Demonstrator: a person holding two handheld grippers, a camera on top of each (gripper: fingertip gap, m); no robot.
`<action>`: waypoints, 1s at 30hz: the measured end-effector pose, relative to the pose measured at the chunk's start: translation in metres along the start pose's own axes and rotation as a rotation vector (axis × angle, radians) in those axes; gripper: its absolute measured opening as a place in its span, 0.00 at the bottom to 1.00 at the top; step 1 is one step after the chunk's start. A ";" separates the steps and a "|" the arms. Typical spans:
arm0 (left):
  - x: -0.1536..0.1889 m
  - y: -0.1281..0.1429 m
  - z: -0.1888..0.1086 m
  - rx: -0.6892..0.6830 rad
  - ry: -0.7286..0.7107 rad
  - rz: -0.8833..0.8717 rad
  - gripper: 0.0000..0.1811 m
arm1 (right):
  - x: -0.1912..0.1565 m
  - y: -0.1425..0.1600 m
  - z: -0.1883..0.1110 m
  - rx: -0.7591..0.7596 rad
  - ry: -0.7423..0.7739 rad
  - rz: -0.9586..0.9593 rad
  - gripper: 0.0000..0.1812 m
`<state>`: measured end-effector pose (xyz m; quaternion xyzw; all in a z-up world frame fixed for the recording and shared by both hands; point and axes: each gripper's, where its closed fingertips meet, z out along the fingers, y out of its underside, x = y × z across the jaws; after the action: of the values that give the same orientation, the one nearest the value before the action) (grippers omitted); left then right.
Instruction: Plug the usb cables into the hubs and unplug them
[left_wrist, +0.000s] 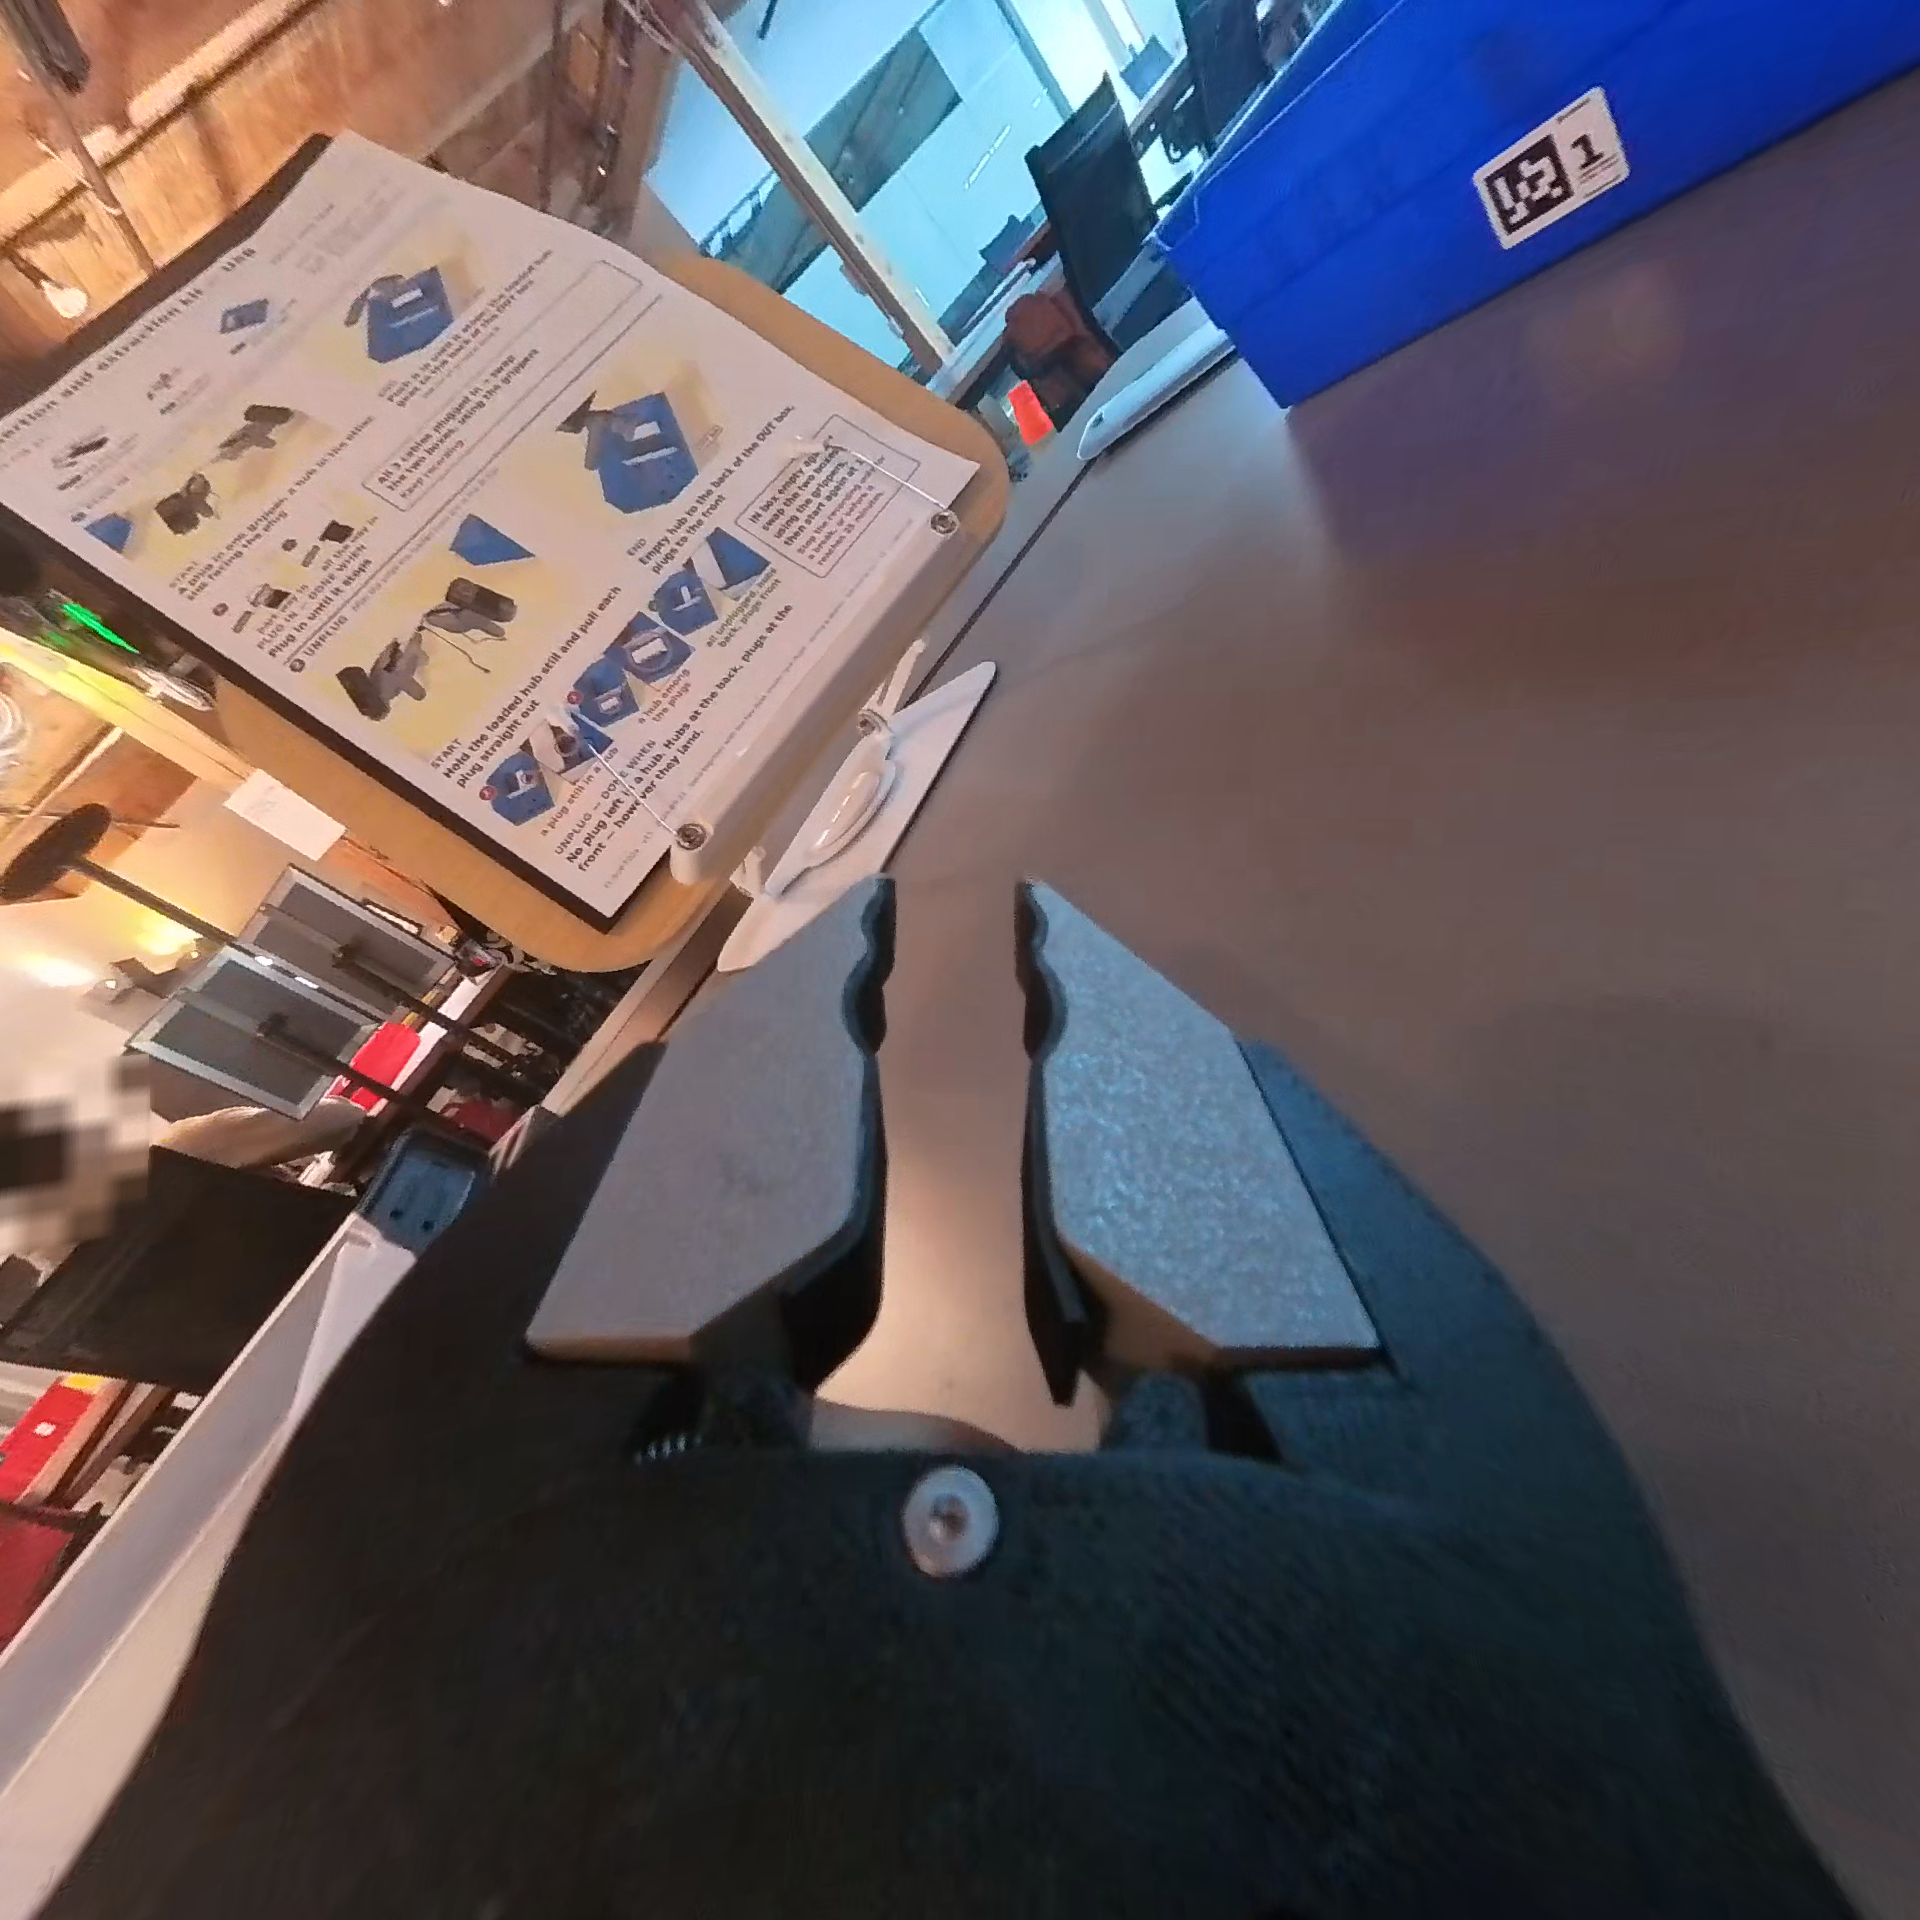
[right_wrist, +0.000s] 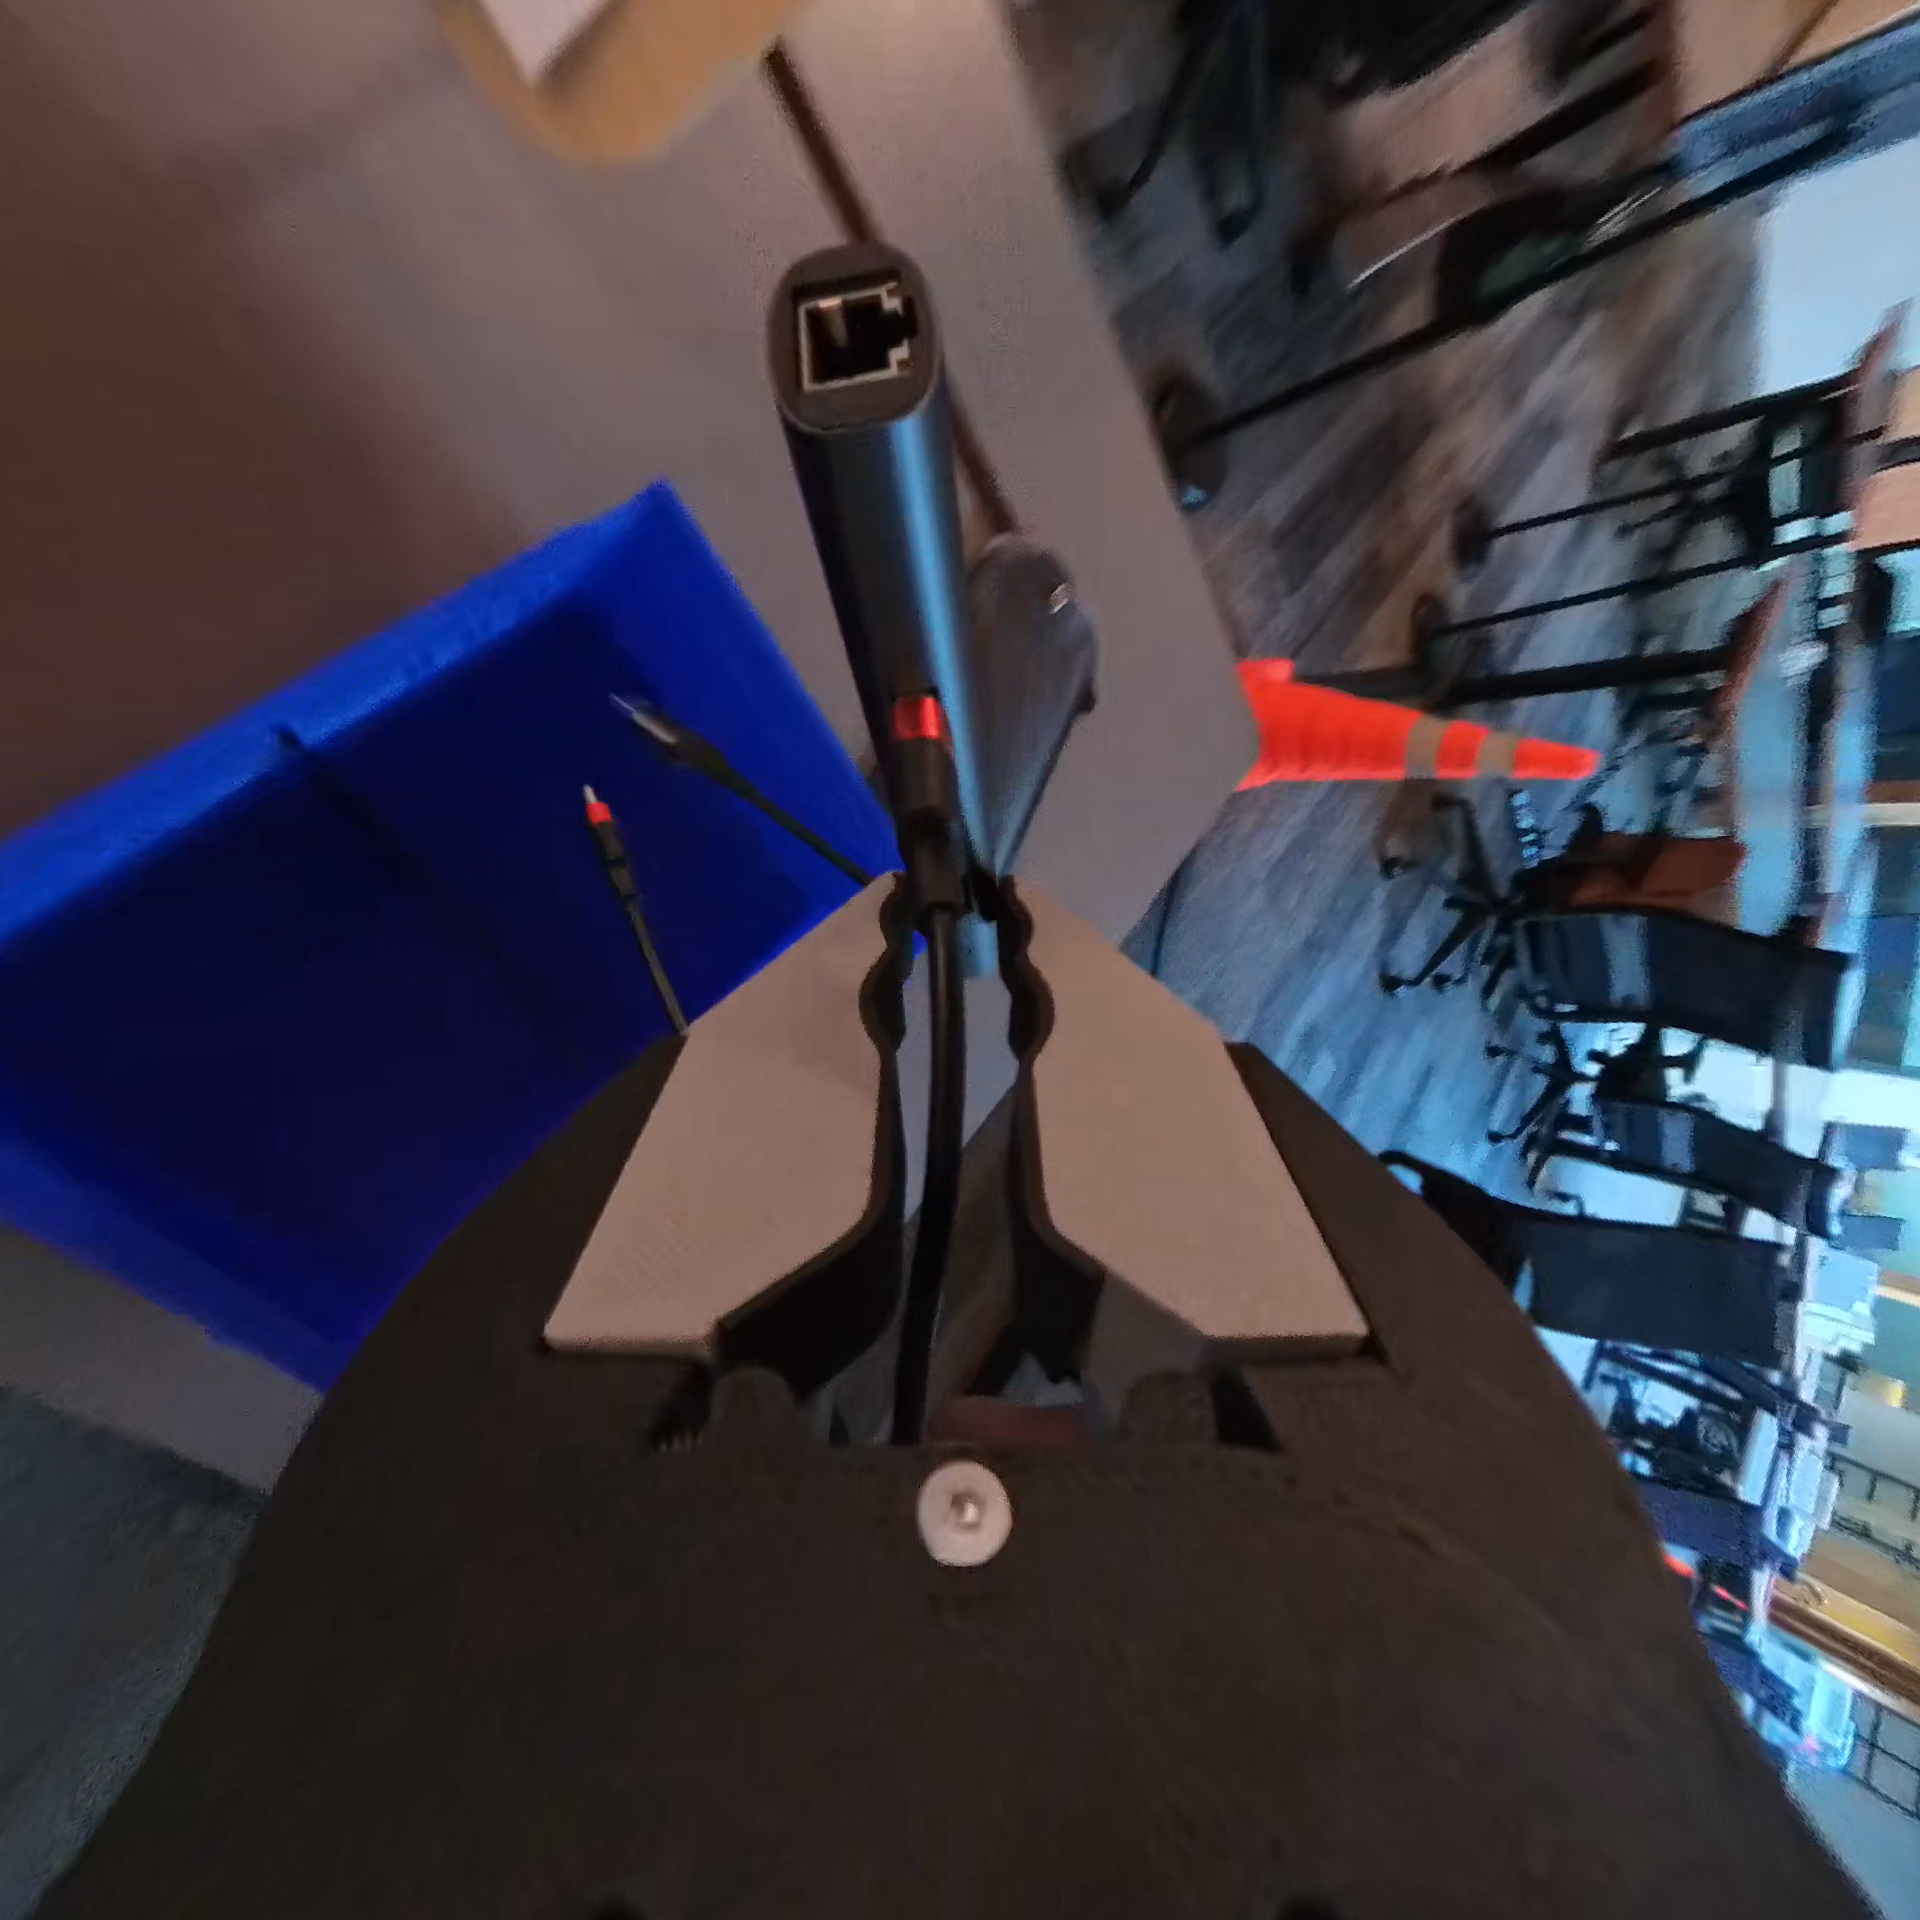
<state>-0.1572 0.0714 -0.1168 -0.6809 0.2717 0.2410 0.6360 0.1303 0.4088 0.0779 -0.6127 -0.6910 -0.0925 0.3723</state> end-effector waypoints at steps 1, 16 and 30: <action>0.000 0.001 0.001 -0.007 0.006 -0.005 0.11 | -0.005 0.009 0.016 -0.041 -0.039 -0.013 0.07; 0.005 0.007 0.005 -0.041 0.032 -0.004 0.09 | -0.097 0.087 0.186 -0.408 -0.386 0.120 0.22; 0.007 0.014 0.008 -0.086 0.001 0.075 0.09 | -0.083 -0.111 0.031 0.304 -0.313 0.386 0.33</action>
<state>-0.1615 0.0784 -0.1327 -0.6973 0.2866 0.2757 0.5964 0.0139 0.3361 0.0403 -0.6769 -0.6165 0.1802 0.3595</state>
